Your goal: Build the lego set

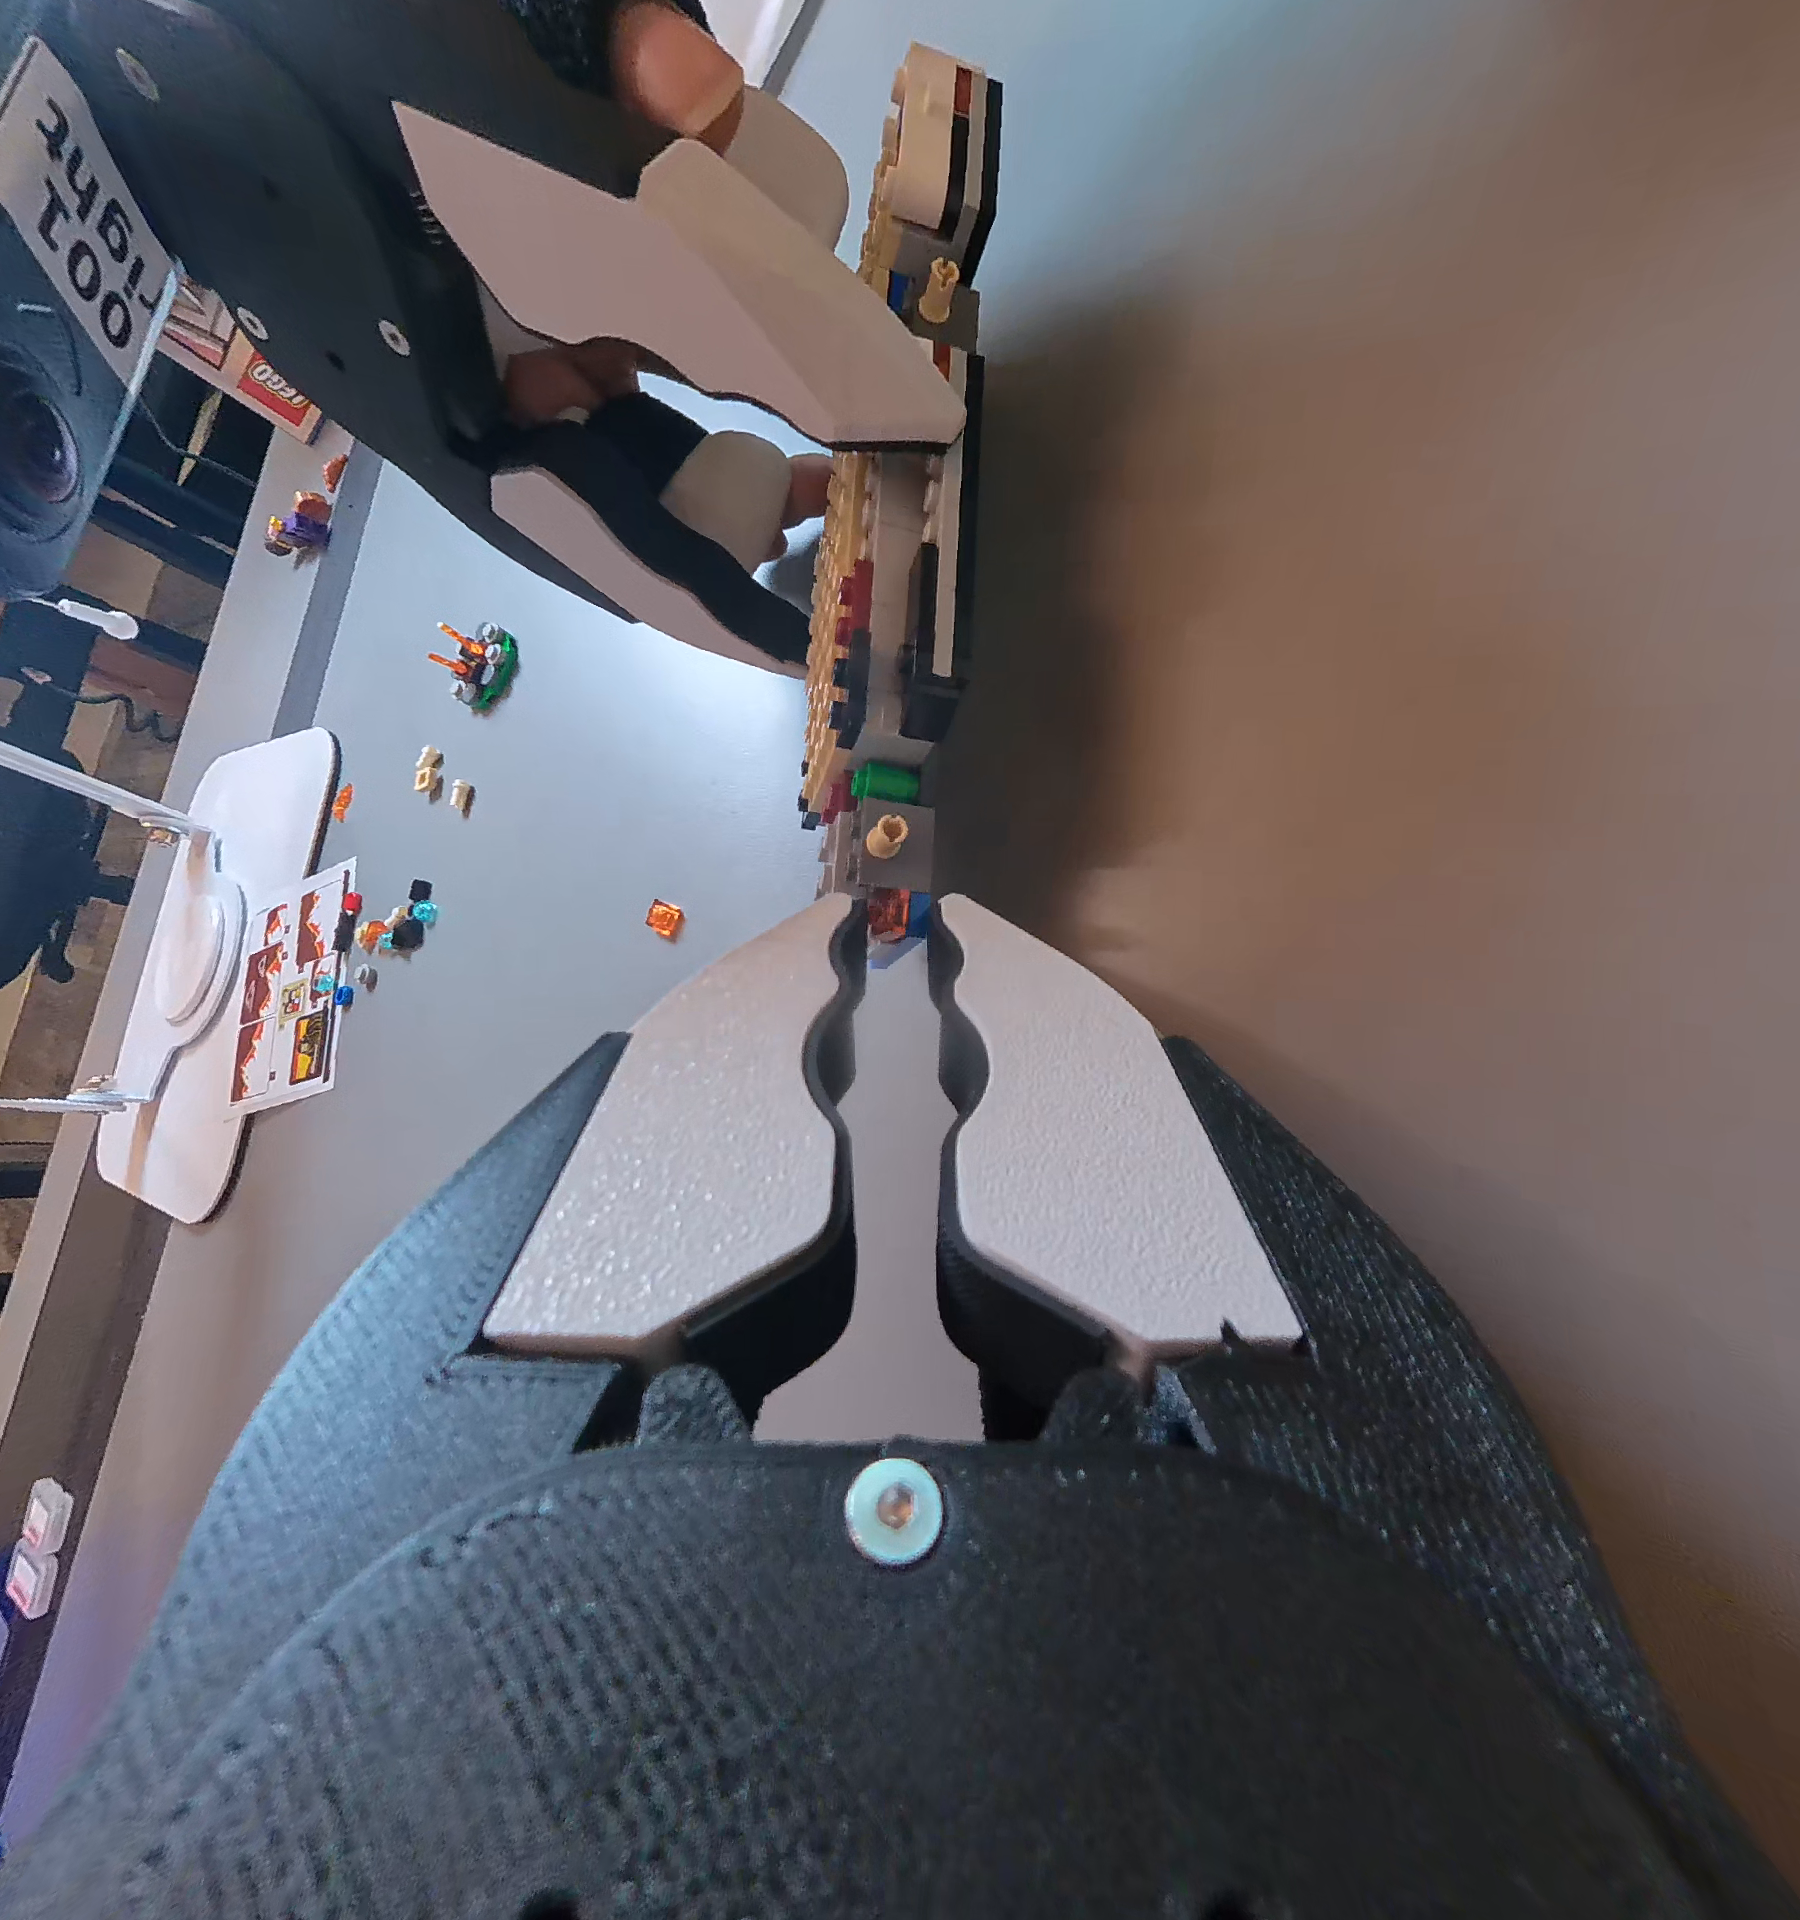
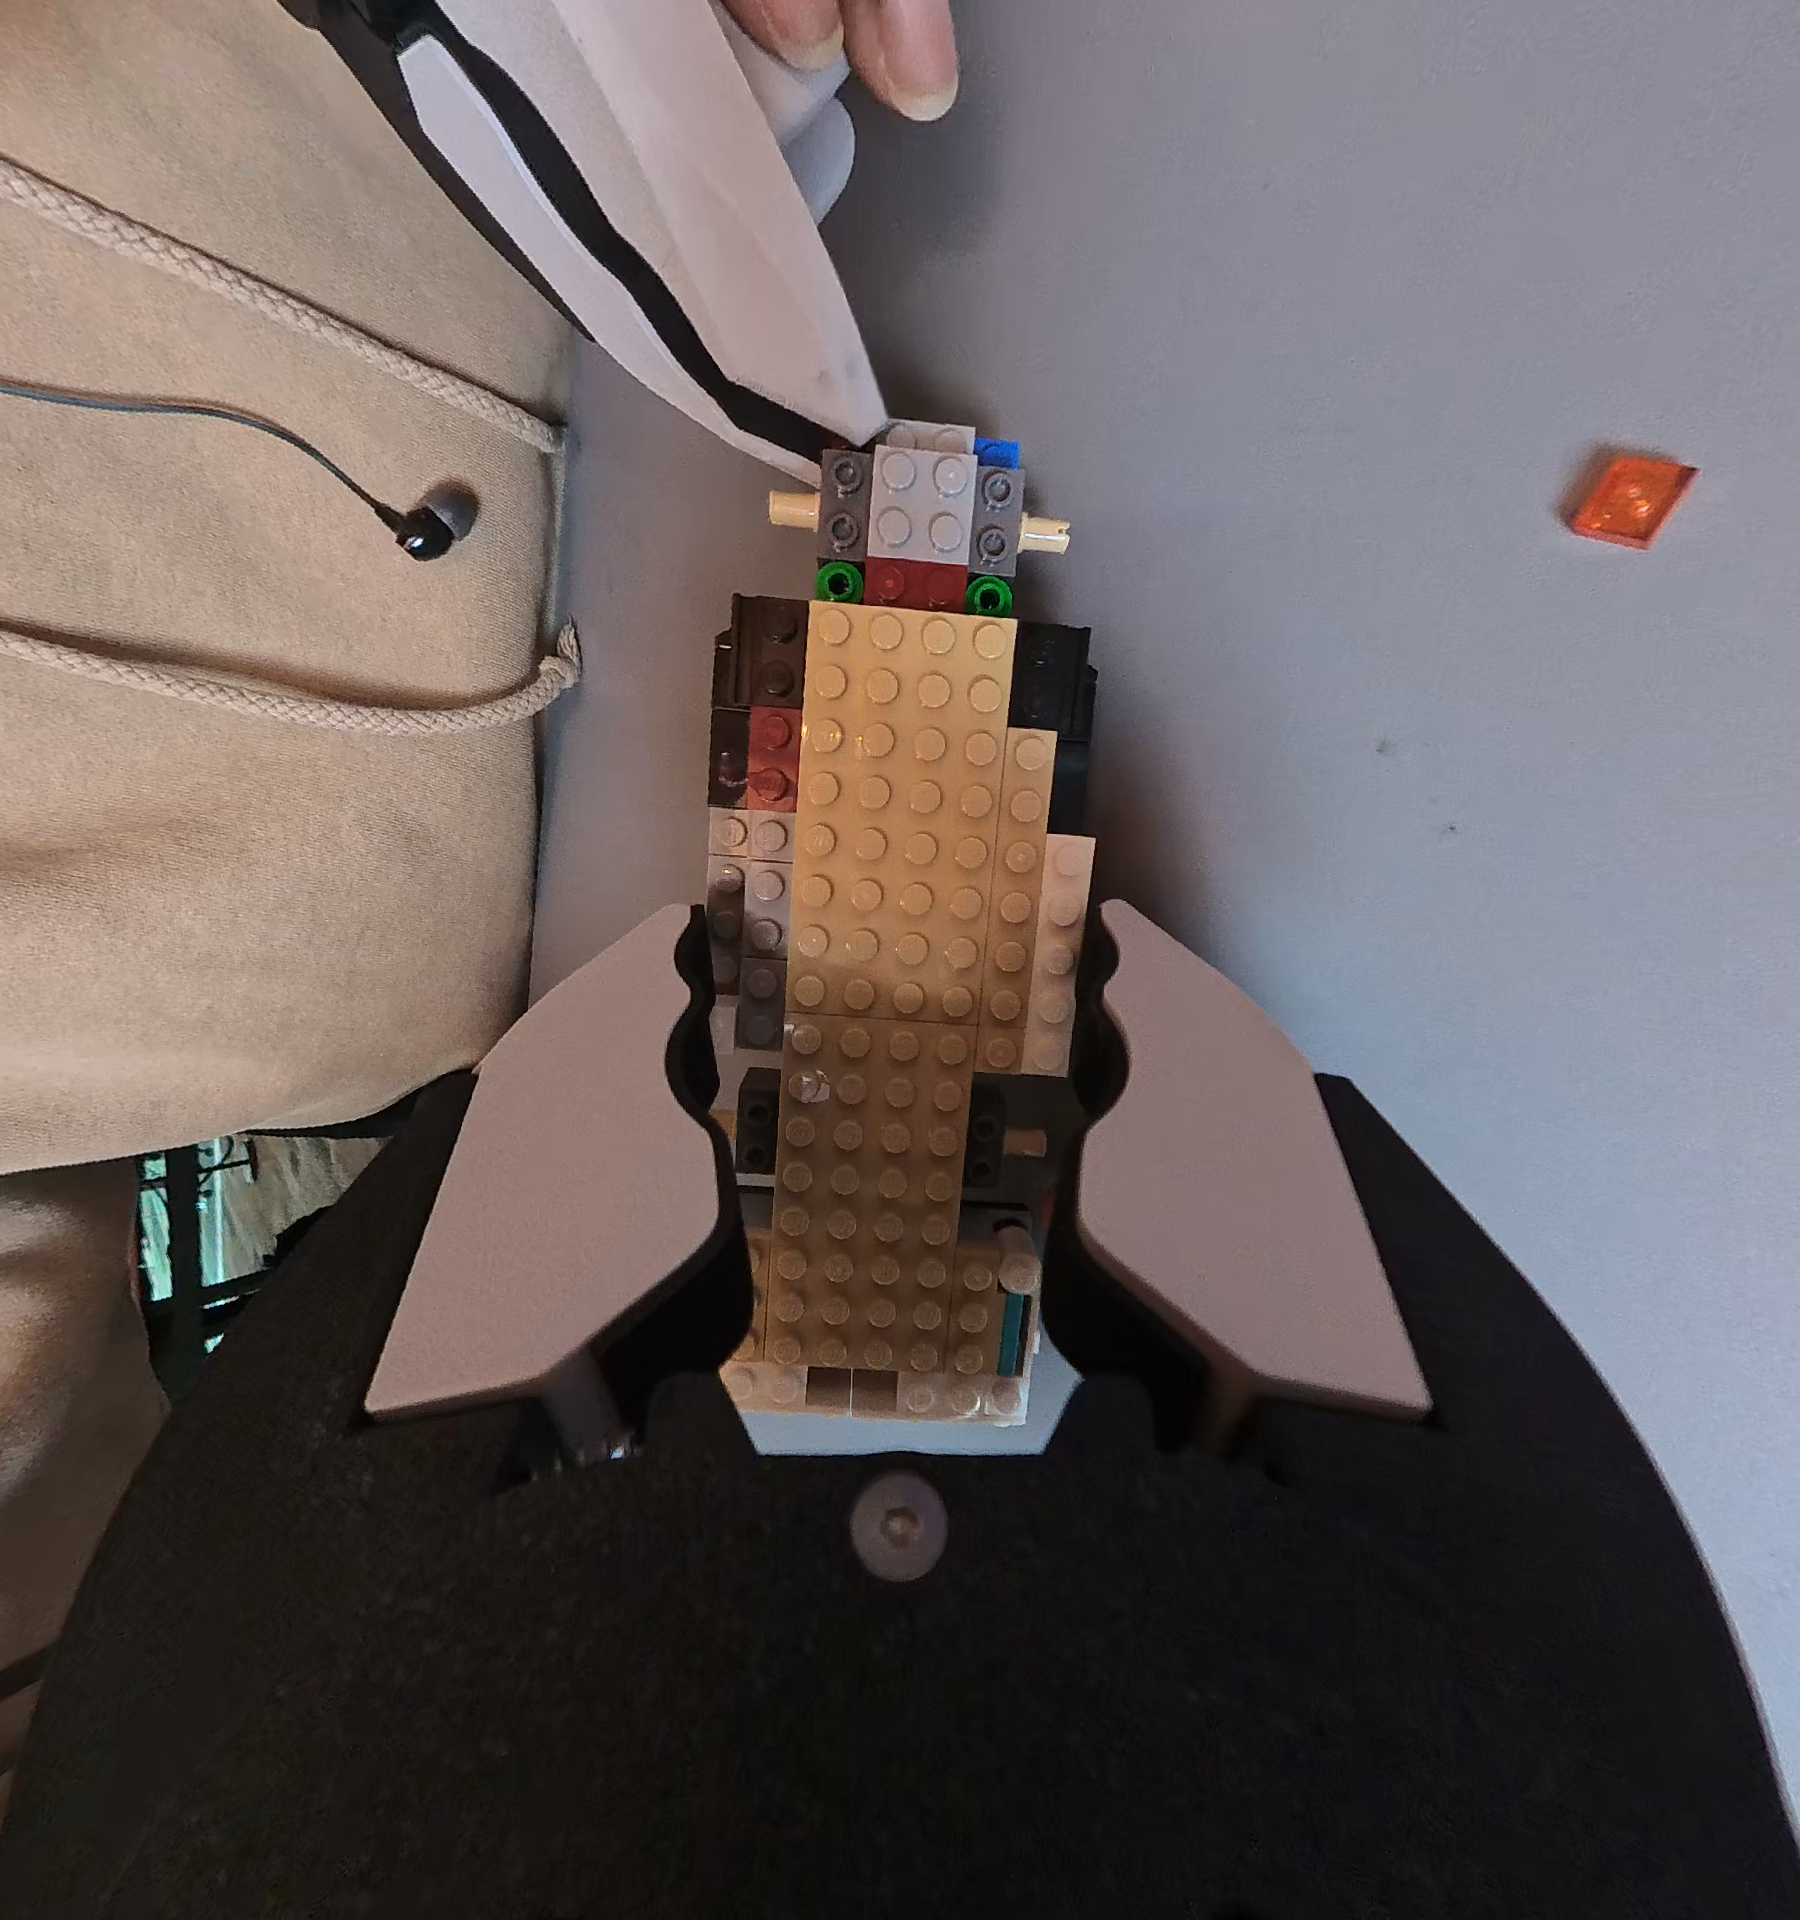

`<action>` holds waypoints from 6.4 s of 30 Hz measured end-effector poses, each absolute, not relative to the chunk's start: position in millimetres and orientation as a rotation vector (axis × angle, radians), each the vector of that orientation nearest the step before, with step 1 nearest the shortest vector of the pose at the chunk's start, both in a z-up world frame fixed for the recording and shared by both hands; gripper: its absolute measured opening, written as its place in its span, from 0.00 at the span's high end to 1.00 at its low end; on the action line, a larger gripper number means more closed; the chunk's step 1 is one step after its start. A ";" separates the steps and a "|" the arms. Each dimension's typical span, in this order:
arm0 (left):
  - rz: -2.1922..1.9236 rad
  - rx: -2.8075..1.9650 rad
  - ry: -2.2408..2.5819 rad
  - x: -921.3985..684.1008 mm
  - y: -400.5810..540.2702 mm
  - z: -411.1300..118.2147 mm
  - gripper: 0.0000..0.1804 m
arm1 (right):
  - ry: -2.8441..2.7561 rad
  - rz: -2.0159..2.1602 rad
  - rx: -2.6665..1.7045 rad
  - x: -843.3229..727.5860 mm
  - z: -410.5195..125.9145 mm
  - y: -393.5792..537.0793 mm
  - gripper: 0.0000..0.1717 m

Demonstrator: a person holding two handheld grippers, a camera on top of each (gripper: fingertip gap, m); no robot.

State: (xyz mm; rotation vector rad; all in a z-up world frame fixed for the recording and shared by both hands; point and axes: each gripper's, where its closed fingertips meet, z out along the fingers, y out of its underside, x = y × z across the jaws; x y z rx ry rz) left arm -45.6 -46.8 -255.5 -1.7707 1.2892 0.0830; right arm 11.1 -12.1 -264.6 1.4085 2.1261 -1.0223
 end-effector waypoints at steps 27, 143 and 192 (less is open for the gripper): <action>0.246 -1.694 1.372 -47.7 -45.5 -257.9 0.95 | 2.131 -1.022 1.415 11.1 -265.0 -13.1 0.61; -0.705 -2.198 1.139 -54.7 -14.9 -278.8 0.93 | 2.887 -0.349 1.503 32.0 -286.2 37.2 0.66; -0.320 -1.873 1.267 -76.1 -24.8 -270.9 0.83 | 2.886 -0.482 1.423 -1.7 -282.3 15.4 0.61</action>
